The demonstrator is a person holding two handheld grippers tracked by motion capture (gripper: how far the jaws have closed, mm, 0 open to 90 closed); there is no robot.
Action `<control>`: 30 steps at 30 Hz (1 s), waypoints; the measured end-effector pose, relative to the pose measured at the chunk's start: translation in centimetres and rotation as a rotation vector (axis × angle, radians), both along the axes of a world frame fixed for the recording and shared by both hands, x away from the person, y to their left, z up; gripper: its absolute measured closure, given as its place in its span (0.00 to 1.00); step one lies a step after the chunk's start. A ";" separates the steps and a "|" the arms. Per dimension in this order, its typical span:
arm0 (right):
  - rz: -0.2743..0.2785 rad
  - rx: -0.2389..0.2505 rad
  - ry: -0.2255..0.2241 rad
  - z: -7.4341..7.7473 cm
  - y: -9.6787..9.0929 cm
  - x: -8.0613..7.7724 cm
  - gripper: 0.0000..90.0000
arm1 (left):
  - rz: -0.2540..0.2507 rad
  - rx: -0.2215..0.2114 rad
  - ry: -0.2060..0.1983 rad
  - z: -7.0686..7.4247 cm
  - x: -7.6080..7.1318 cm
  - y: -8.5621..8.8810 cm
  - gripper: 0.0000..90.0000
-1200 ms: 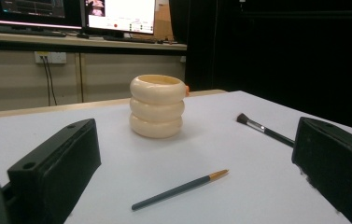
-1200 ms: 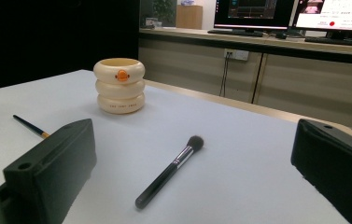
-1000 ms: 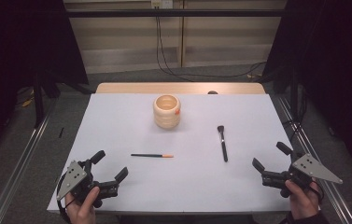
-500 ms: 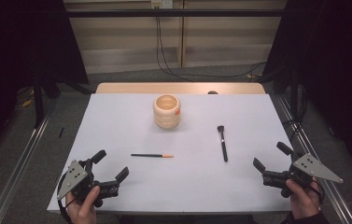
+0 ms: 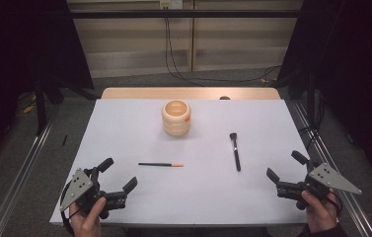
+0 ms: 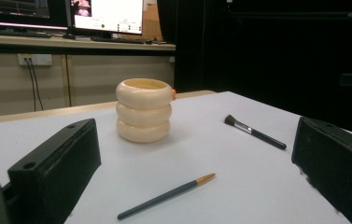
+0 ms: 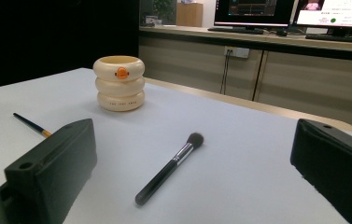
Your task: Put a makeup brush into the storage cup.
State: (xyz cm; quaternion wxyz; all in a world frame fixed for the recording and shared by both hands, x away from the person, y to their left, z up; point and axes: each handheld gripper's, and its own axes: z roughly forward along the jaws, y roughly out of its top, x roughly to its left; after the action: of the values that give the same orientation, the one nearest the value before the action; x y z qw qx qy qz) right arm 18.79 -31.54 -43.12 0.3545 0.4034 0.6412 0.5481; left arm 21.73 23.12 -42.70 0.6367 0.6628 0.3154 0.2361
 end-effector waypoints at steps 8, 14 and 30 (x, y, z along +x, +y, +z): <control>0.004 0.003 0.001 0.0 0.2 0.1 0.00 | 0.009 0.005 0.020 0.6 0.3 0.0 0.01; 0.002 0.000 -0.001 0.0 0.2 0.1 0.00 | 0.004 0.011 0.022 1.1 0.8 -0.2 0.01; 0.001 0.003 -0.001 0.0 0.2 0.2 0.00 | -0.043 0.010 0.022 2.2 2.1 -1.6 0.01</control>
State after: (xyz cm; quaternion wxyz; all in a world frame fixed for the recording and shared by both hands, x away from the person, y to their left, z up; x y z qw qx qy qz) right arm 18.96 -31.36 -43.16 0.3539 0.4034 0.6403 0.5495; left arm 23.84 21.50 -40.52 0.6349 0.6752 0.3068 0.2165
